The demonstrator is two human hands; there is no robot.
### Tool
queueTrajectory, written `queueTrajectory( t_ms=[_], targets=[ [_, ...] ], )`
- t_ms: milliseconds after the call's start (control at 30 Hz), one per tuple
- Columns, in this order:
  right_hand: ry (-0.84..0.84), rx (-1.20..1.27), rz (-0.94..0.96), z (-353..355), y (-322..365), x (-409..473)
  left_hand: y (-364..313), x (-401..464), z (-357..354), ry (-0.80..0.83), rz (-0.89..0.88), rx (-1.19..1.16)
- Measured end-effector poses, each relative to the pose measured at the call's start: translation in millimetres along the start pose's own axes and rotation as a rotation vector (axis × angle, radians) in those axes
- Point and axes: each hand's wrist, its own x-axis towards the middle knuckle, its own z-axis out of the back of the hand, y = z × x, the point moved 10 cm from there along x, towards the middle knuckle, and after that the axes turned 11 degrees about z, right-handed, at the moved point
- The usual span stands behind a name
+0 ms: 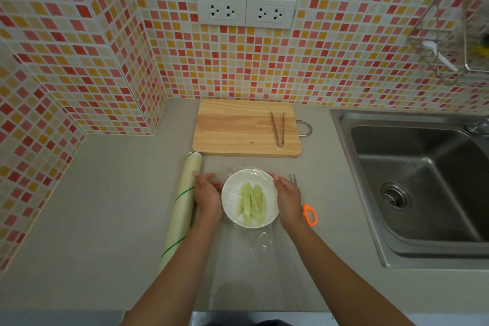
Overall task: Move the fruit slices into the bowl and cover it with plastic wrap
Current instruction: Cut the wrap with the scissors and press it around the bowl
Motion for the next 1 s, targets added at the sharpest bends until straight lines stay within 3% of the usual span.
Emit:
queueTrajectory(
  t_ms=[67,167,267,400,567,667,833,1000],
  targets=[
    [0.003,-0.012,0.012,0,2,0,-11,-8,-1,0.004,-0.110,0.075],
    [0.004,-0.014,0.023,0,4,0,-43,-38,-3,-0.008,-0.462,0.247],
    [0.000,-0.015,0.029,0,4,0,-51,-65,-15,0.109,-0.709,0.358],
    [0.003,-0.001,0.032,-2,3,-1,-19,-64,-28,0.248,-0.615,0.469],
    [0.010,0.004,0.001,-1,-7,-9,-2,-42,-30,0.309,-0.361,0.381],
    [-0.044,0.000,0.000,10,-5,-18,-7,-35,-43,0.442,-0.295,0.526],
    [-0.111,-0.101,0.071,27,12,0,-41,-34,-47,0.392,-0.478,0.624],
    [0.094,-0.240,-0.041,-4,7,31,-37,-65,-39,0.269,-0.597,0.564]
  ],
)
